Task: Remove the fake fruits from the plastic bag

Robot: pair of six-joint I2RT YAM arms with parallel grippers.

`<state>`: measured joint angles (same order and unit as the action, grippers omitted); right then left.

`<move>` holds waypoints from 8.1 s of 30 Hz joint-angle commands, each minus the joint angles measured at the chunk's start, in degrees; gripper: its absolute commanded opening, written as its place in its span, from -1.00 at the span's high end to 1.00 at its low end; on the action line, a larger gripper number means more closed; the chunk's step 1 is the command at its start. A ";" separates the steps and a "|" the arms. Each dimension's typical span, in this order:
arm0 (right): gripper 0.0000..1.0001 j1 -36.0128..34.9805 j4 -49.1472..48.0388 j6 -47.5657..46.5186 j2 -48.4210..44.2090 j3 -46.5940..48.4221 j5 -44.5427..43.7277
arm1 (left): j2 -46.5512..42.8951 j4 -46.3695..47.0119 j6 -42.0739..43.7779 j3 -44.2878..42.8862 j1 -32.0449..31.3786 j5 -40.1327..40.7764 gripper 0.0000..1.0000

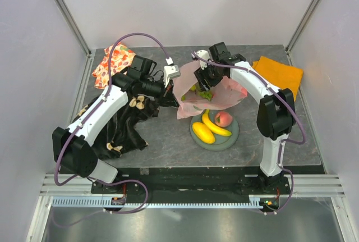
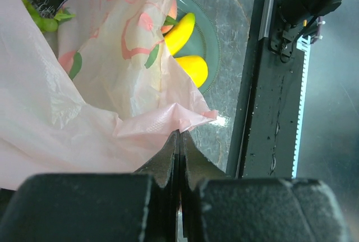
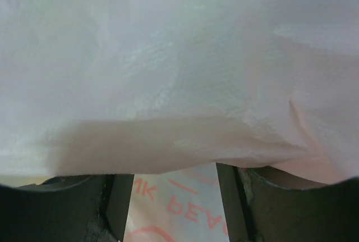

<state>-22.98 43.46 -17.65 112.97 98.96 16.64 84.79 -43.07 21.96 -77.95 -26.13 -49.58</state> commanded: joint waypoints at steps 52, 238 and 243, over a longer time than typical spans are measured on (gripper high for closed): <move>0.99 -6.11 -1.29 10.62 2.09 10.74 -4.96 | 3.62 6.42 -1.91 -6.50 0.73 3.44 0.97; -0.03 -0.48 -1.27 -1.15 -8.91 -5.71 0.71 | 12.76 5.28 -41.74 -14.07 0.99 20.56 0.97; 0.02 2.93 -4.34 -6.96 -3.99 -4.47 -10.92 | 11.19 4.13 -34.27 -14.77 2.13 22.43 0.97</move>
<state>-23.14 42.83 -20.40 106.06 92.31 16.14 97.86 -38.13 -20.21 -90.28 -24.75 -30.02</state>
